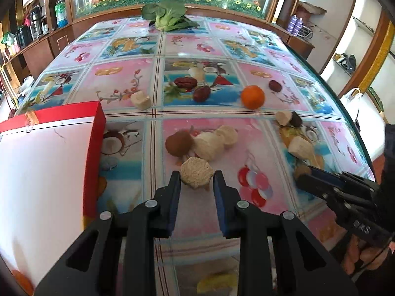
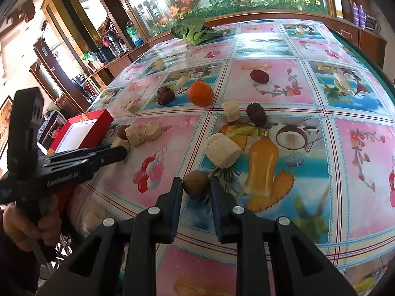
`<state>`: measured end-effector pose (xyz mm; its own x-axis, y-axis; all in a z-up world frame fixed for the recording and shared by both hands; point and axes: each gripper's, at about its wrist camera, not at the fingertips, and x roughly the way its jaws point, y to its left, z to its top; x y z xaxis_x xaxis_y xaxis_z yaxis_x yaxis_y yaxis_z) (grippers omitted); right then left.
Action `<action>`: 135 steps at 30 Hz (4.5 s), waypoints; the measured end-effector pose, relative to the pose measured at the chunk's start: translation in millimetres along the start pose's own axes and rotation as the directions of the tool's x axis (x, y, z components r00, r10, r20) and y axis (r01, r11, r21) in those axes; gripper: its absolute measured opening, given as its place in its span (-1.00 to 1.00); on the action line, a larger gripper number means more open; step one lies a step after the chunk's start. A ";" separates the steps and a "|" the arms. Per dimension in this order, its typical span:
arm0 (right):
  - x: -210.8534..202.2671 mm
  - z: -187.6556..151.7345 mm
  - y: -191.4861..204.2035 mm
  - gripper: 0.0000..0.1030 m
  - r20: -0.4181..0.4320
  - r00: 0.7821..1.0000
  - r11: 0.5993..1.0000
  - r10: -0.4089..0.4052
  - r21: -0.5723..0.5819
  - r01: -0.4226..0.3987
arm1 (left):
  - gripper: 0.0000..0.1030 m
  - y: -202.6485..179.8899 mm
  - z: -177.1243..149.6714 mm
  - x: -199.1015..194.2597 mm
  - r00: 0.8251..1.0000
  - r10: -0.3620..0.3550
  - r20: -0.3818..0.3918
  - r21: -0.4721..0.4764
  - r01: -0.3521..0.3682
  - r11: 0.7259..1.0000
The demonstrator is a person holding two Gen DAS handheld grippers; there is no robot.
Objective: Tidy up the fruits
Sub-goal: 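Grasp a beige biscuit with the left tool while the right grasps a brown round fruit, then carry biscuit and brown fruit into the tray and open both tools, then move both tools back over the table toward the remaining items, then grasp a white cube with the right tool while the left grasps a brown round fruit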
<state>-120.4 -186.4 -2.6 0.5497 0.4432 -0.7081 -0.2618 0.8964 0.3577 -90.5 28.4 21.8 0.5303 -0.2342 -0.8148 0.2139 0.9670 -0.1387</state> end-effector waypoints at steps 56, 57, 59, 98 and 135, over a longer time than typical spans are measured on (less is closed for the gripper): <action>89.9 6.6 226.9 -0.51 -0.167 0.959 0.890 0.228 -0.365 -0.275 | -0.40 144.7 -99.3 -113.9 0.908 0.407 0.096 -0.248 -0.375 0.893; 89.4 6.9 225.7 -0.50 -0.171 0.955 0.889 0.241 -0.357 -0.288 | -0.23 145.4 -99.1 -114.1 0.907 0.410 0.091 -0.254 -0.377 0.891; 84.4 7.8 222.5 -0.41 -0.162 0.952 0.889 0.260 -0.345 -0.301 | 0.20 147.2 -98.4 -114.7 0.906 0.414 0.081 -0.272 -0.380 0.884; -54.8 30.6 -25.5 0.01 0.254 0.967 0.995 -0.013 0.101 -0.013 | 0.56 26.8 -30.3 -108.2 0.953 0.206 0.220 0.007 -0.213 0.977; 15.1 27.0 -8.6 -0.34 -0.010 0.999 0.999 -0.053 0.002 0.053 | -0.01 20.2 20.5 6.4 0.983 0.184 -0.023 0.030 -0.183 0.983</action>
<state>-88.5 -187.8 0.1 0.5545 0.3950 -0.7325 -0.2304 0.9186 0.3210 -66.0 44.4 25.3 0.5412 -0.0501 -0.8394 0.1380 0.9900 0.0300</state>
